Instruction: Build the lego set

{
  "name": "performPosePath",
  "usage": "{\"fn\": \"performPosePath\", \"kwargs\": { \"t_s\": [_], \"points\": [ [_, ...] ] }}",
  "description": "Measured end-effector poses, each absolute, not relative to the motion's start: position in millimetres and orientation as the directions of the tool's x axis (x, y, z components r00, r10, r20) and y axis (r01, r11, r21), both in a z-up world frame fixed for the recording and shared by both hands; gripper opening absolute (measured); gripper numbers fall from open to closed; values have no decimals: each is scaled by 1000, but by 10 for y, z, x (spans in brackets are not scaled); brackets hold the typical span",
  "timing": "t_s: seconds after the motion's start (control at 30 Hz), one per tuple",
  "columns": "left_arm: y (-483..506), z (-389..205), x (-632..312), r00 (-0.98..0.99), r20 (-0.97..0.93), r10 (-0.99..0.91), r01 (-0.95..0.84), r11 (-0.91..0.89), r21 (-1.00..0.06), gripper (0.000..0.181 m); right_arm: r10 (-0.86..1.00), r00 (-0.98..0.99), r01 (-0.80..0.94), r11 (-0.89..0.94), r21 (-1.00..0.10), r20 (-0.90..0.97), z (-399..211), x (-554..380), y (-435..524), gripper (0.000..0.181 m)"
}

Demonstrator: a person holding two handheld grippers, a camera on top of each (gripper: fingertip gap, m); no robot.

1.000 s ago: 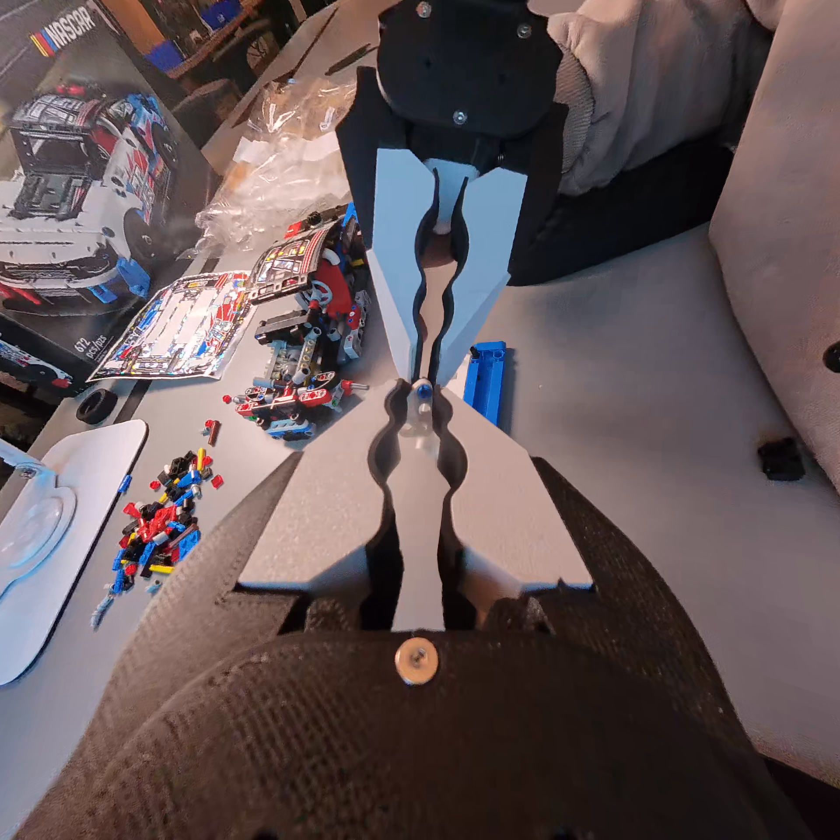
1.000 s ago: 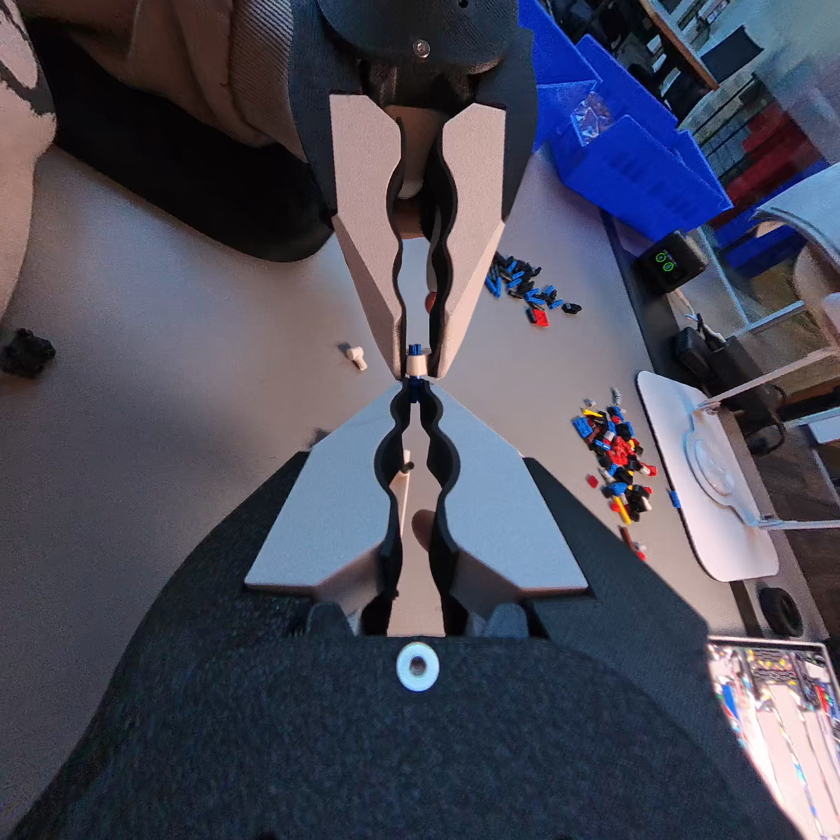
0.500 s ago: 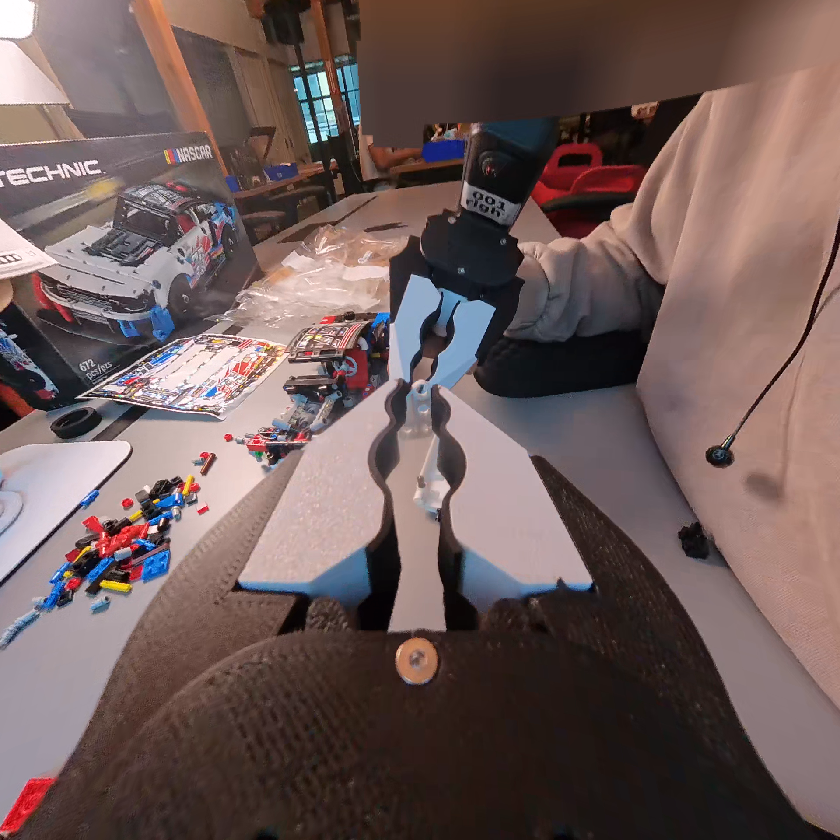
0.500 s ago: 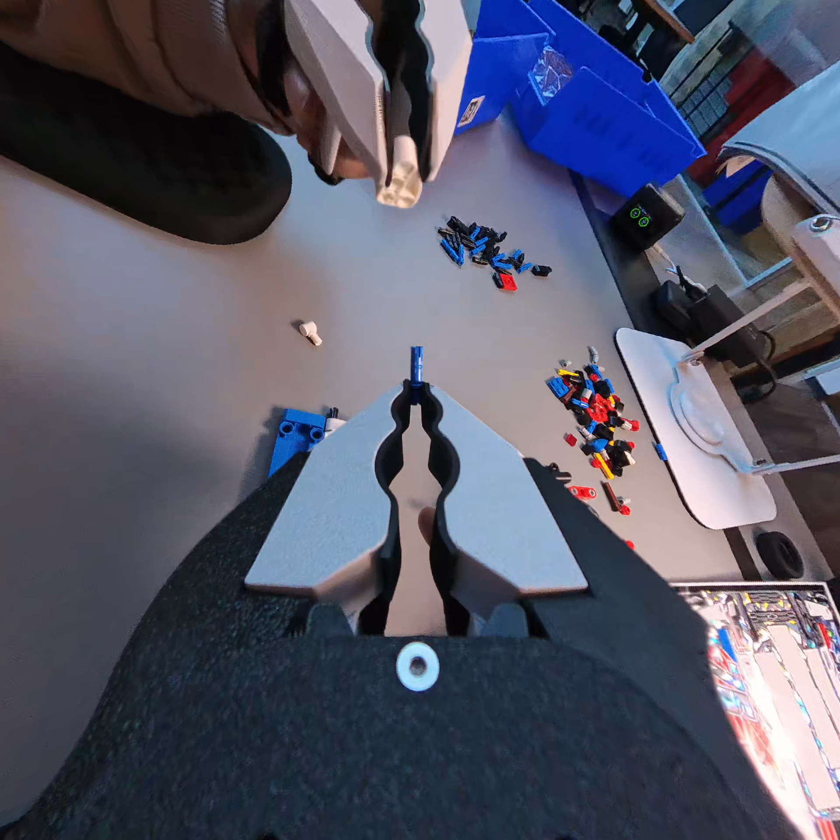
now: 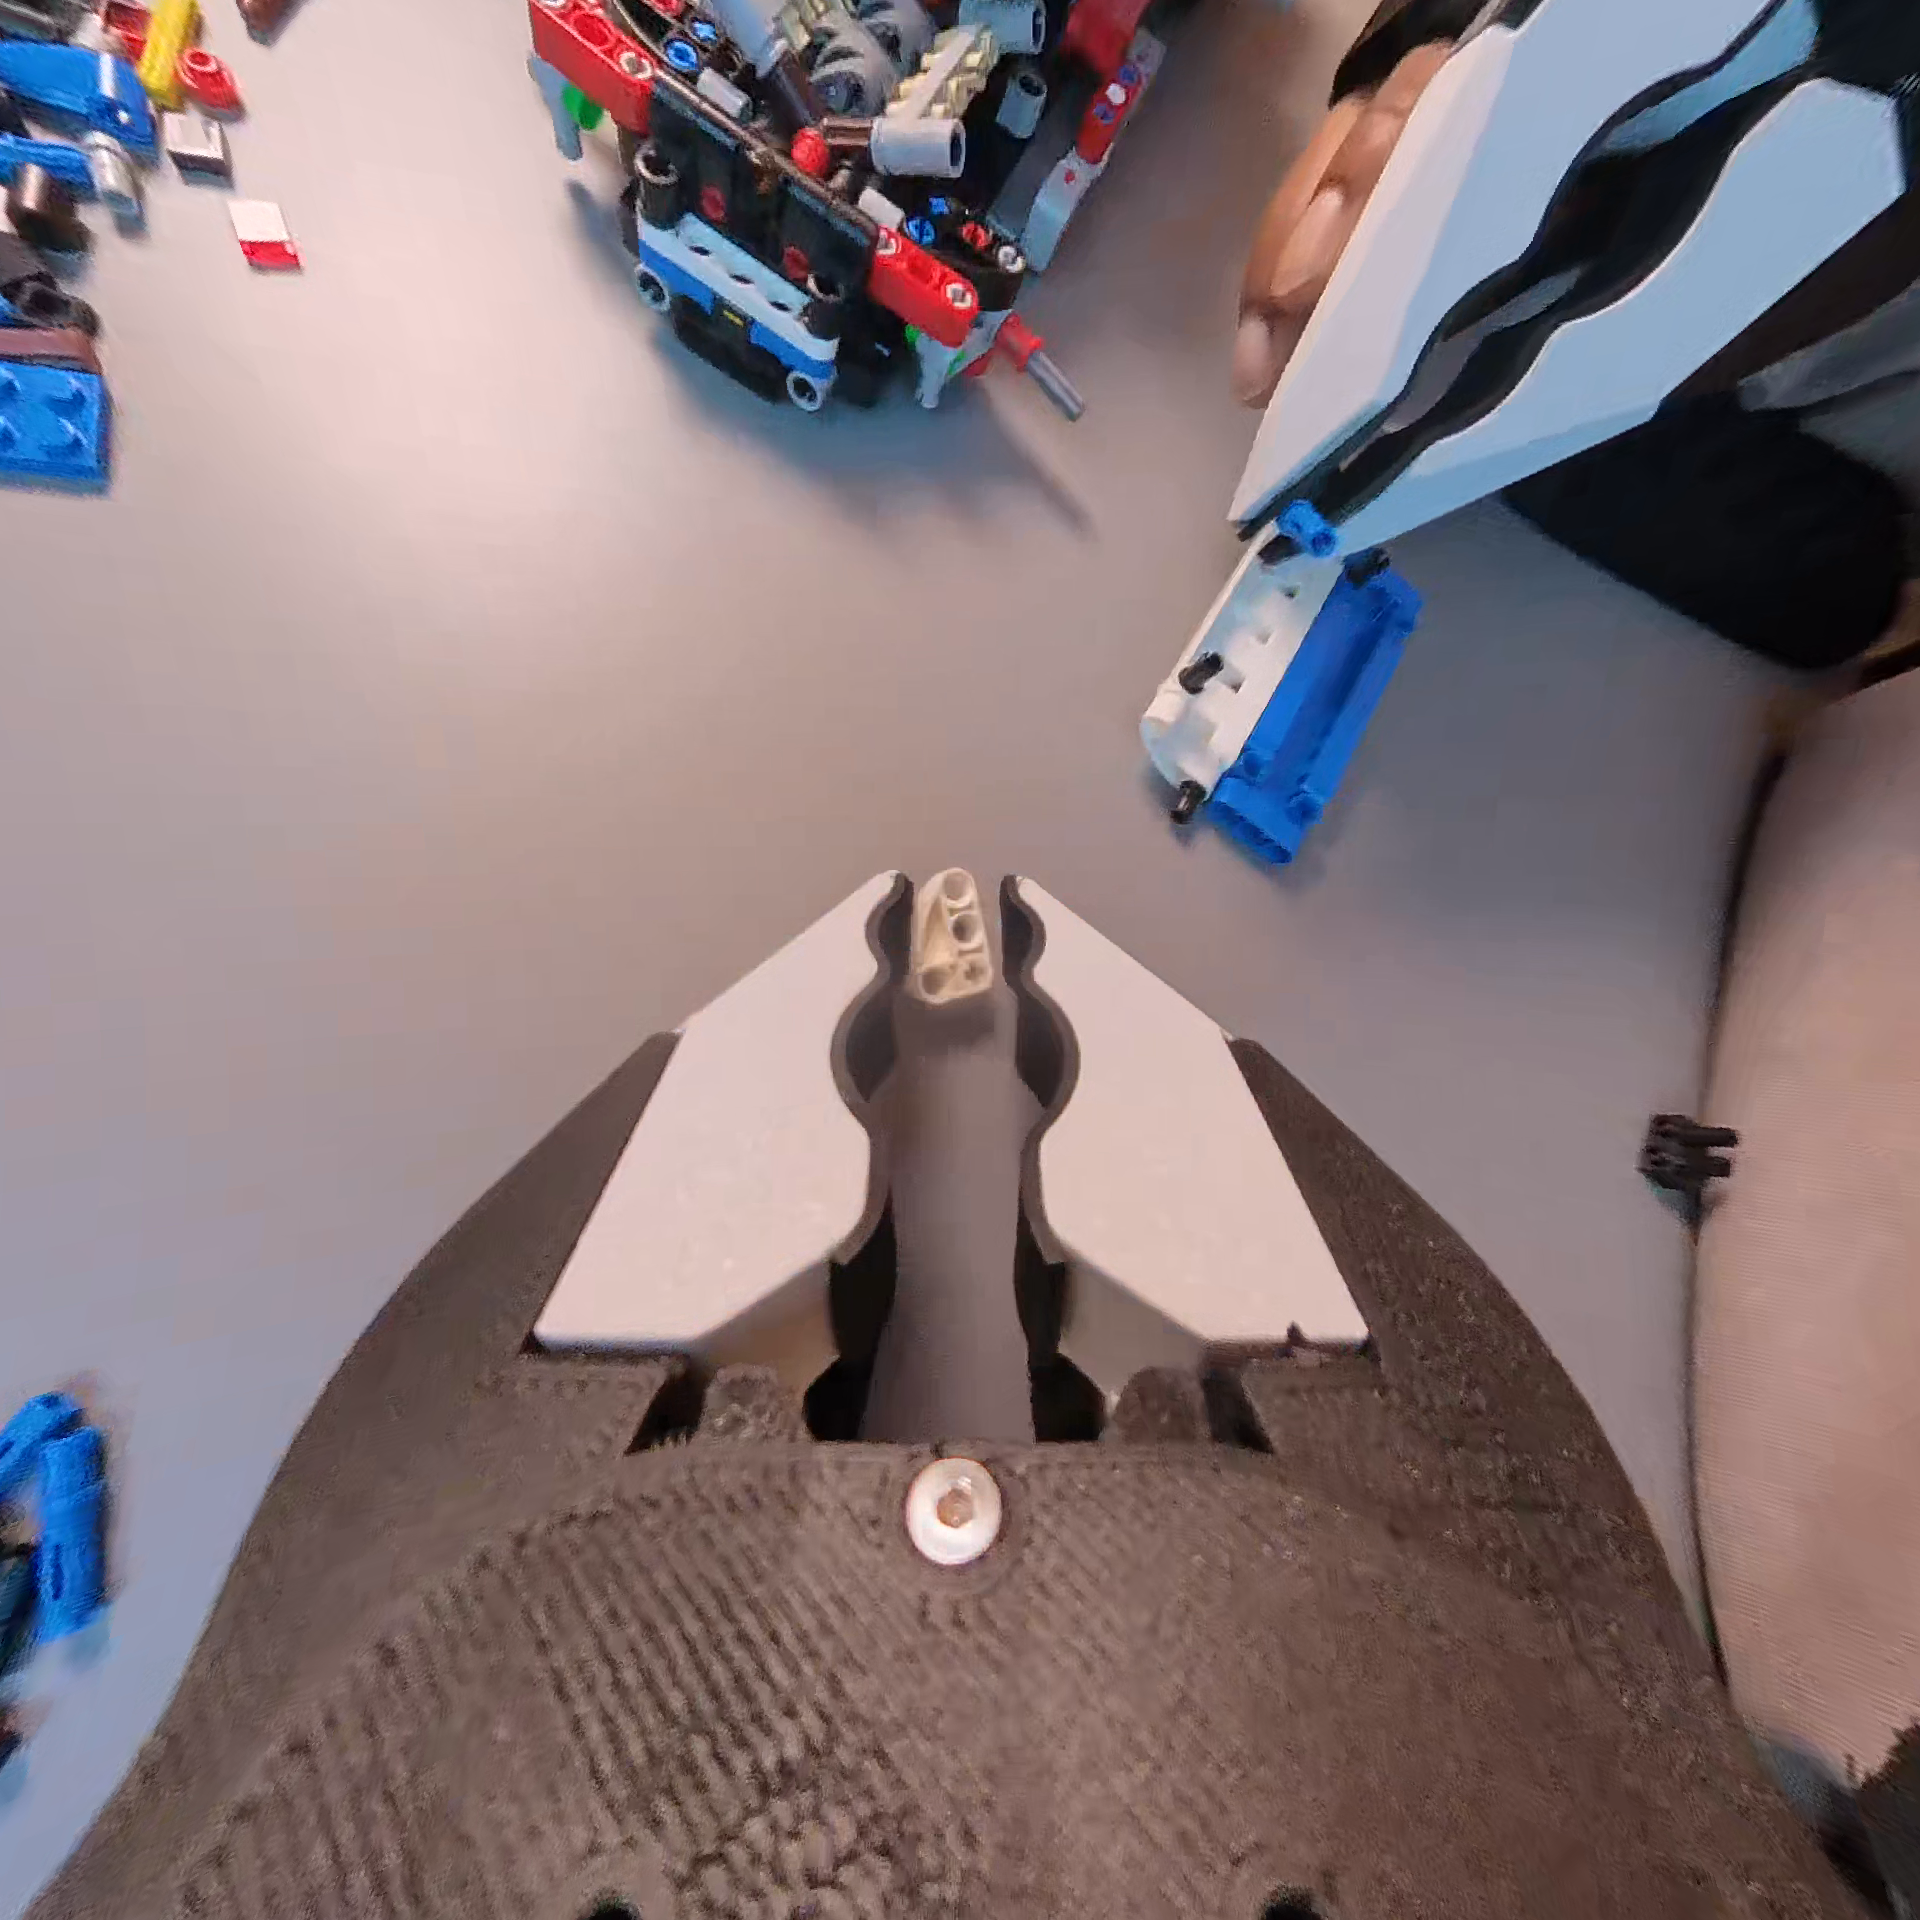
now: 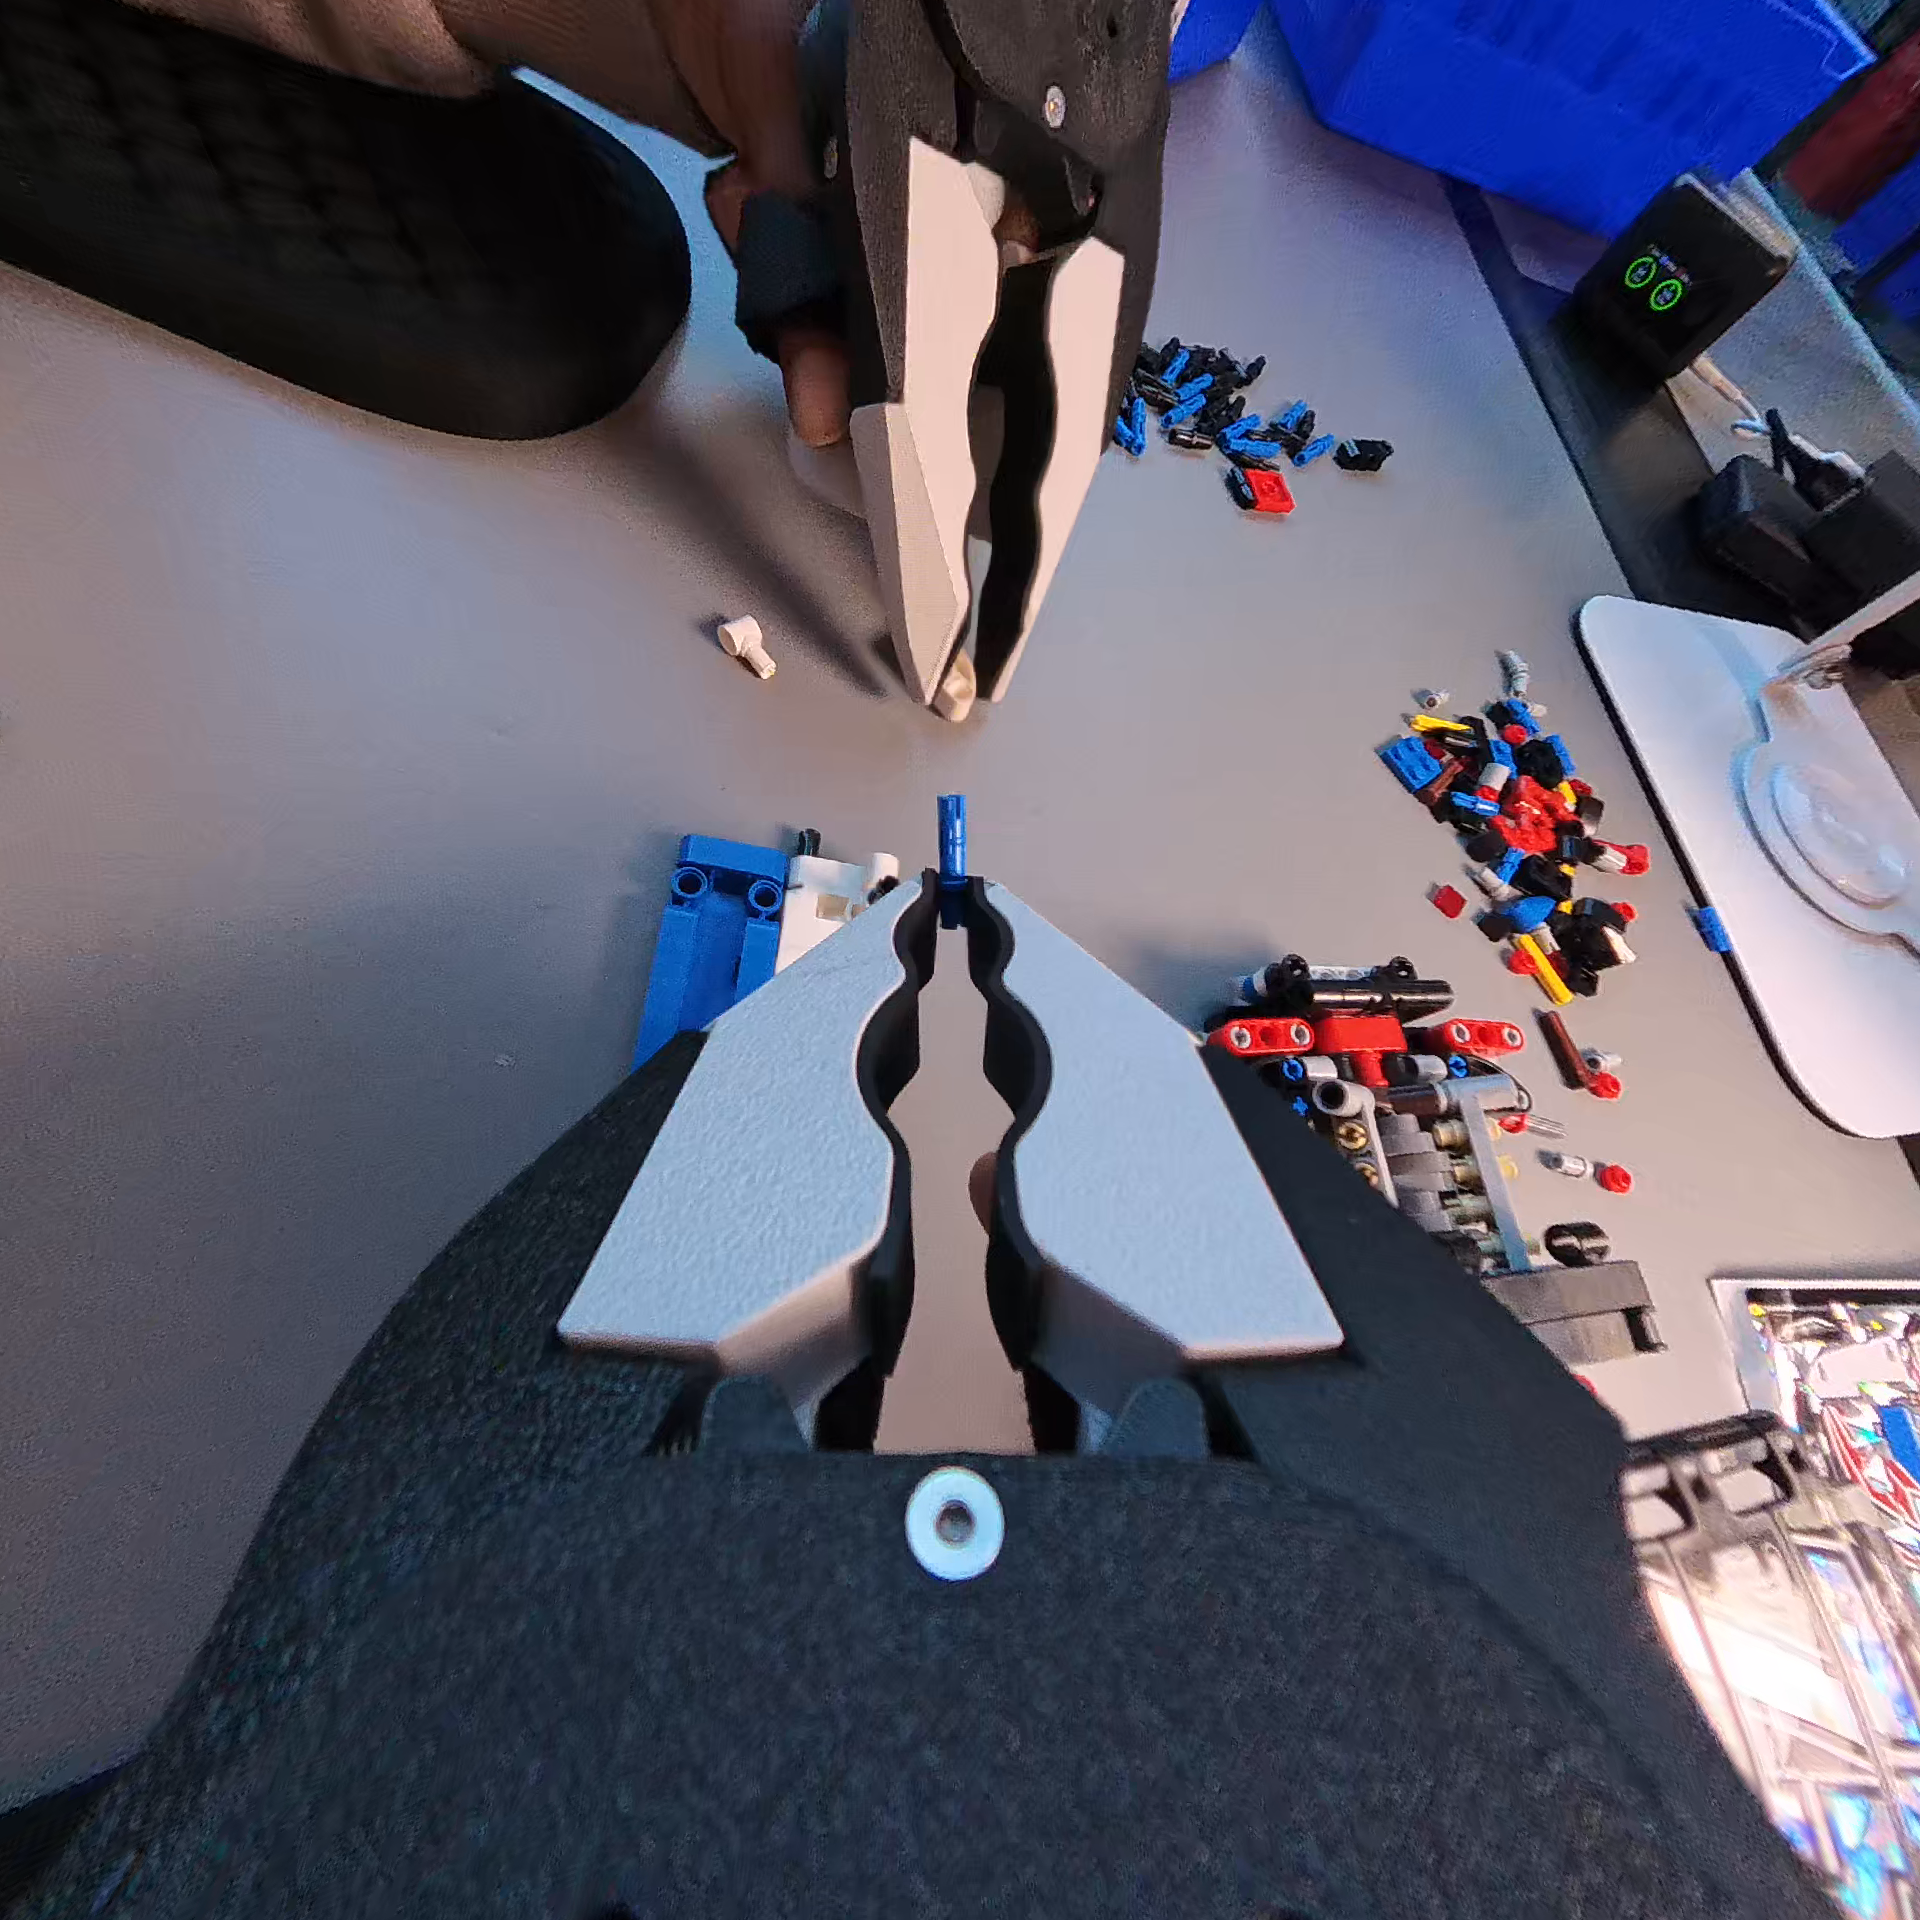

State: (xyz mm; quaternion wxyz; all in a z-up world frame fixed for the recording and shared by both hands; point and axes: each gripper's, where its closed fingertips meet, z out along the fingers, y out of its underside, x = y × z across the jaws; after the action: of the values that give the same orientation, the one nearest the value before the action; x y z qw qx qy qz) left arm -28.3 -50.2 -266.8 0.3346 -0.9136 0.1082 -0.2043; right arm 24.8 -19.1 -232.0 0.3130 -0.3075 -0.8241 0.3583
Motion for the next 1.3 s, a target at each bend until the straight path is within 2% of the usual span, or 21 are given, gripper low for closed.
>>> {"fn": "performPosePath", "kwargs": {
  "t_s": [0.03,0.13,0.2,0.27,0.4,0.6,0.83,0.97,1.07,1.13,1.2,1.3],
  "points": [
    [-512,-2682,-292,900,276,-339,-84,-753,-653,25,728,-619,283,557,-781,295,-2329,253,-199,3],
    [-484,-2598,-335,918,195,-346,-118,-706,-698,37,724,-623,283,560,-779,295,-2339,259,-224,3],
    [-494,-2358,-116,866,228,-445,-108,-611,-784,30,719,-621,264,566,-781,311,-2294,245,-263,3],
    [-493,-2183,112,806,313,-502,-34,-566,-823,27,705,-626,245,585,-774,335,-2254,221,-337,3],
    [-477,-2289,330,779,346,-523,-39,-591,-806,19,646,-628,226,685,-692,434,-2318,168,-425,3],
    [-452,-2382,358,780,372,-503,-20,-614,-789,11,616,-649,228,717,-659,446,-2397,184,-490,3],
    [-435,-2340,334,724,534,-437,147,-658,-738,8,567,-622,204,783,-587,540,-2379,162,-457,3],
    [-436,-2339,314,717,548,-432,161,-662,-732,2,551,-617,195,799,-569,562,-2374,160,-457,4],
    [-469,-2319,282,746,456,-485,69,-626,-777,2,611,-622,218,736,-641,490,-2303,177,-422,9],
    [-486,-2420,183,805,321,-500,-59,-605,-794,2,684,-649,342,653,-676,333,-2345,246,-258,10],
    [-516,-2467,183,807,279,-521,-109,-595,-796,2,703,-696,461,592,-660,144,-2494,357,-192,11],
    [-529,-2513,169,810,232,-538,-158,-583,-797,2,696,-716,529,592,-608,54,-2680,337,-159,13]
  ]
}}
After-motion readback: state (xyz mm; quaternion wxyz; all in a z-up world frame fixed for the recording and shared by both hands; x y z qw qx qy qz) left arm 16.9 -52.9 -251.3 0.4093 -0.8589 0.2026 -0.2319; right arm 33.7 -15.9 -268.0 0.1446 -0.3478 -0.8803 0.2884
